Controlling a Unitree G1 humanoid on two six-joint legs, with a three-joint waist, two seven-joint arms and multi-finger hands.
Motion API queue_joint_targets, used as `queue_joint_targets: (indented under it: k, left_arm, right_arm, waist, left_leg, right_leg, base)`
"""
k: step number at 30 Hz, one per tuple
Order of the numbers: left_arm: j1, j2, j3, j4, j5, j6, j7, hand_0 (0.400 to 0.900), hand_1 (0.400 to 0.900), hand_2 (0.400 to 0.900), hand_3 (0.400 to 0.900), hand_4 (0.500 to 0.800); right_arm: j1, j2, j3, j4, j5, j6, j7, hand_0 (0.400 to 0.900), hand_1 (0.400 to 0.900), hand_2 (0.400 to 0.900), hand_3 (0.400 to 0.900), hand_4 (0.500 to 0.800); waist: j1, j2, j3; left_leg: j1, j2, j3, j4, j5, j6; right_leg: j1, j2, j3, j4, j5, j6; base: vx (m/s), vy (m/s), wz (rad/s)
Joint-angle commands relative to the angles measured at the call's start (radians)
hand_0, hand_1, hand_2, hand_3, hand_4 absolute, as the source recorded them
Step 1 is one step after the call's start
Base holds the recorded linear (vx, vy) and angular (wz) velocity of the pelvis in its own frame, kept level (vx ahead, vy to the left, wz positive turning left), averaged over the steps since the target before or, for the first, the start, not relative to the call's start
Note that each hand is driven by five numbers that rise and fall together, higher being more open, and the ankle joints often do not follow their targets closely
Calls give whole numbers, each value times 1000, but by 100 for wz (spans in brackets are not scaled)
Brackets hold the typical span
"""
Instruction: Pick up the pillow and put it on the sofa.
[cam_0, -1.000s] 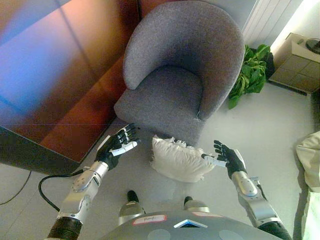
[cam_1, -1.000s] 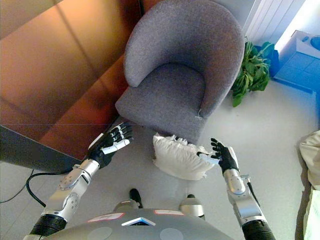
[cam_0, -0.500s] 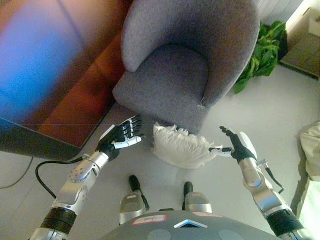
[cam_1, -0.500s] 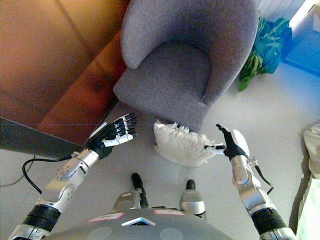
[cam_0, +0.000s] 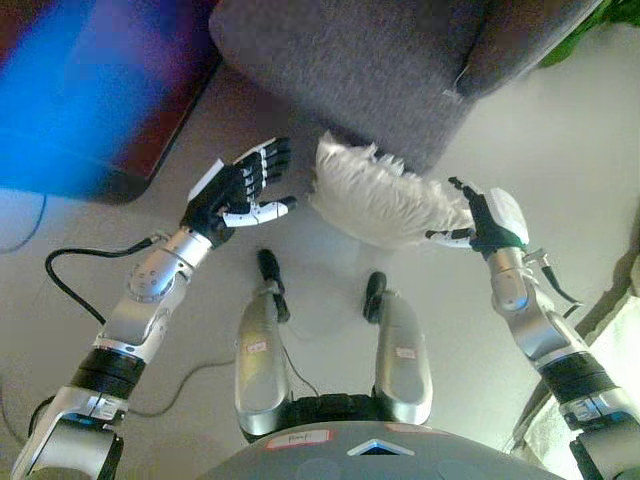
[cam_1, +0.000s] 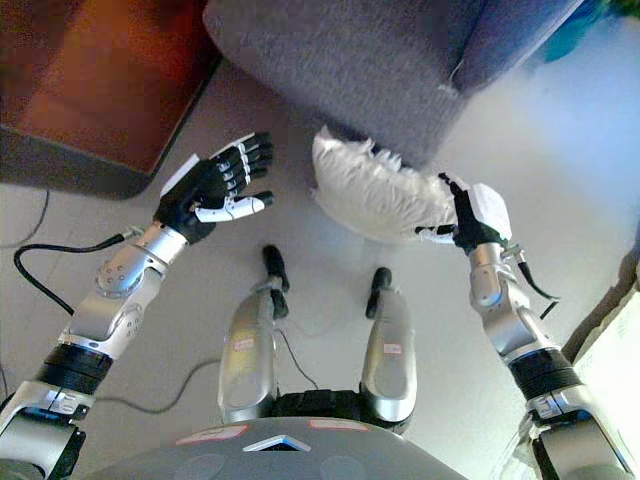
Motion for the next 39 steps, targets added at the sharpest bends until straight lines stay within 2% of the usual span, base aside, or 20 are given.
queue_joint_targets:
  k: [1,2,6,14,17,26,32,39]
  left_arm:
    - [-28,18,-33,-121,-1,-88,28,900,900,900,900,800]
    - [-32,19,-33,-118,2,-85,31,900,900,900,900,800]
    - [-34,29,-21,-131,5,-70,33,900,900,900,900,800]
    - [-14,32,-7,-172,14,-50,23,900,900,900,900,800]
    - [-16,38,-7,-183,11,-41,25,900,900,900,900,800]
    - [2,67,16,-217,-19,-23,1,900,900,900,900,800]
    - [-6,68,13,-225,-19,0,-4,900,900,900,900,800]
    - [-27,78,-8,-212,-30,12,-21,900,900,900,900,800]
  right_arm:
    - [-54,-57,-21,-32,-5,7,-101,900,900,900,900,800]
    - [-61,-59,-21,-30,-8,17,-108,900,900,900,900,800]
    - [-84,-69,-27,-38,-23,62,-118,900,900,900,900,800]
    - [-103,-62,-44,-49,-67,127,-163,900,900,900,900,800]
    - [-125,-60,-48,-41,-118,179,-196,900,900,900,900,800]
    - [-178,-71,-22,-2,-116,248,-87,900,900,900,900,800]
    - [-231,-81,-12,76,-125,268,-104,900,900,900,900,800]
    - [-352,-113,25,206,-92,285,-67,900,900,900,900,800]
  waist:
    - [-2,9,-42]
    - [0,12,-36]
    - [7,25,-15]
    - [12,42,7]
    - [13,50,14]
    - [24,61,23]
    - [36,65,20]
    - [59,79,22]
  left_leg:
    - [-48,52,-61,252,-251,-9]
    - [-59,51,-67,291,-290,-14]
    - [-143,49,-77,413,-343,-5]
    - [-278,48,-85,633,-417,18]
    - [-347,51,-90,735,-441,24]
    - [-463,52,-117,926,-493,33]
    - [-507,43,-129,1018,-524,36]
    - [-550,36,-135,1101,-557,37]
  right_leg:
    - [-78,-7,-4,50,27,-18]
    - [-91,-14,-2,97,-10,-11]
    - [-180,-32,-4,238,-58,-21]
    - [-321,-56,-5,452,-124,-29]
    - [-385,-63,-4,556,-158,-28]
    - [-496,-84,12,736,-212,-26]
    - [-534,-97,20,823,-243,-27]
    - [-580,-117,37,896,-256,-25]
  base:
    - [13,-56,16]
    - [21,-56,16]
    - [-9,-50,12]
    - [-19,-36,7]
    - [-23,-30,5]
    - [1,-13,5]
    - [49,-7,7]
    - [45,2,10]
